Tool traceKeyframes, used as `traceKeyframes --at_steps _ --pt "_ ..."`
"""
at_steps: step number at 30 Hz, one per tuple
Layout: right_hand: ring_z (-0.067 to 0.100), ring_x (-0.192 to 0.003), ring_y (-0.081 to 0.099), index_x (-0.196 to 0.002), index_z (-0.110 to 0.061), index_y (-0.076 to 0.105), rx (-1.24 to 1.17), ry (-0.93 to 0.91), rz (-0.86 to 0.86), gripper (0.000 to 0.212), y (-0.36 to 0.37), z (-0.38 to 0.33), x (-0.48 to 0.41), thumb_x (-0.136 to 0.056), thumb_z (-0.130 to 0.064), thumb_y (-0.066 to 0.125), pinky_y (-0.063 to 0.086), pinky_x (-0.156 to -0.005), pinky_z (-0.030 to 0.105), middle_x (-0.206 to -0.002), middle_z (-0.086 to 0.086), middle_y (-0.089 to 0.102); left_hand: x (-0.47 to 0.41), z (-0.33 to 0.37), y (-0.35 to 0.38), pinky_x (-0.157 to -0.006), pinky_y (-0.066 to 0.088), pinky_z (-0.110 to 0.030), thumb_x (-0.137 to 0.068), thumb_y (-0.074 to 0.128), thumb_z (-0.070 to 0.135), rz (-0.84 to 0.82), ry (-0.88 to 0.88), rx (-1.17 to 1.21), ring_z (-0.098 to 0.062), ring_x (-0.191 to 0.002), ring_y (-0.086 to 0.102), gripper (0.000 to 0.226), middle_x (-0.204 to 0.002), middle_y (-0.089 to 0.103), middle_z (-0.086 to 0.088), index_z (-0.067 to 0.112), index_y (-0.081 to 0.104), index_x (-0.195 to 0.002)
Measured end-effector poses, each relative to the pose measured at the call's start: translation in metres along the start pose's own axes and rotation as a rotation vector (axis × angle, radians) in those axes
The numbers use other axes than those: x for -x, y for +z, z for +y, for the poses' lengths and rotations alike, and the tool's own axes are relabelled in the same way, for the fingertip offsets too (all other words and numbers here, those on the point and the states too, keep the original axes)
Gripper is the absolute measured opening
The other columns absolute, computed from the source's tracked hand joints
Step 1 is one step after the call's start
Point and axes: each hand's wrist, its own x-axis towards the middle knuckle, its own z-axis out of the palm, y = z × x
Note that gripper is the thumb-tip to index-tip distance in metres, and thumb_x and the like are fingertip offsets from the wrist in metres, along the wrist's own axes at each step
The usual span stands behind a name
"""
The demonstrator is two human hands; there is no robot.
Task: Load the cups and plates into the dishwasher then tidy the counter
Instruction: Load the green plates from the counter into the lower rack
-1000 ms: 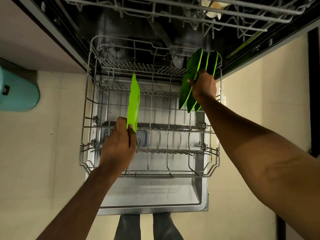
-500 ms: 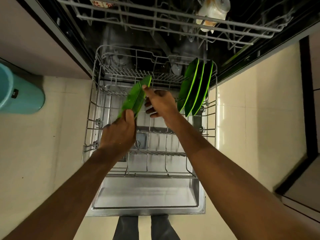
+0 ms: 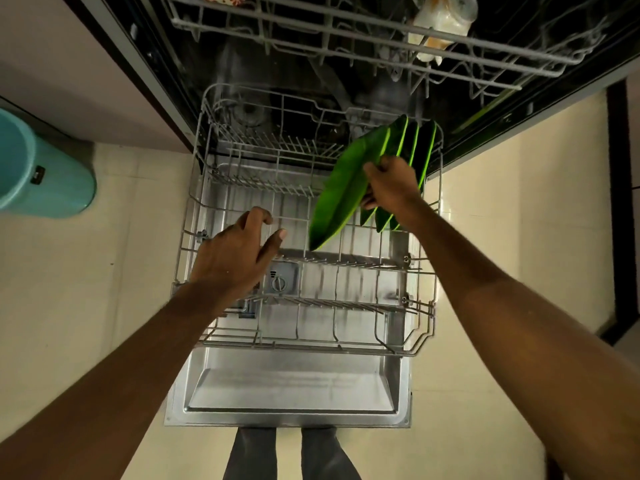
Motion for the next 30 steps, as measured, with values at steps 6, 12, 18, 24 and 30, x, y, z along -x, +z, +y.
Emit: traceKeyframes --at_steps 6,12,18,24,30 --pt "0.018 -0.052 0.069 -0.076 -0.007 0.056 0.241 -0.040 0.107 0.024 -0.035 0.005 -0.033 -0.092 -0.024 0.052 0.060 -0.061 0.040 -0.064 0.011 0.066 0.003 -0.015 0.014 -0.049 0.037 -0.020 -0.096 0.040 0.046 -0.015 -0.038 0.072 -0.006 -0.060 0.052 0.038 -0.078 0.053 0.010 0.016 0.046 -0.118" --pt "0.017 -0.052 0.068 -0.065 -0.017 0.049 0.376 -0.032 0.137 0.029 -0.038 0.001 -0.050 -0.091 -0.029 0.048 0.057 -0.070 0.033 -0.058 0.012 0.066 0.002 -0.015 0.025 -0.052 0.034 -0.016 -0.096 0.045 0.043 -0.005 -0.068 0.115 -0.007 -0.071 0.056 0.035 -0.086 0.060 0.007 0.016 0.047 -0.119" --pt "0.020 -0.061 0.067 -0.075 -0.009 0.054 0.464 -0.028 0.152 0.029 -0.033 -0.008 -0.058 -0.097 -0.028 0.047 0.037 -0.046 0.019 -0.063 0.004 0.066 0.000 -0.015 0.030 -0.060 0.042 -0.025 -0.096 0.047 0.043 0.024 -0.184 0.178 -0.011 -0.076 0.058 0.035 -0.088 0.058 0.005 0.017 0.046 -0.119" --pt "0.023 -0.061 0.065 -0.077 -0.009 0.051 0.499 -0.018 0.153 0.029 -0.020 -0.001 -0.066 -0.100 -0.027 0.046 0.038 -0.050 0.018 -0.087 0.015 0.068 0.001 -0.015 0.036 -0.062 0.052 -0.031 -0.094 0.046 0.046 0.014 -0.193 0.185 -0.016 -0.076 0.062 0.035 -0.087 0.059 0.006 0.019 0.046 -0.118" --pt "0.026 -0.078 0.072 -0.099 0.000 0.061 0.489 0.032 0.163 0.023 -0.003 -0.004 -0.071 -0.101 -0.017 0.045 0.043 -0.069 0.021 -0.087 0.017 0.072 0.007 -0.015 0.037 -0.061 0.050 -0.030 -0.095 0.046 0.046 -0.013 -0.219 0.174 -0.015 -0.078 0.062 0.032 -0.098 0.063 0.007 0.023 0.045 -0.117"
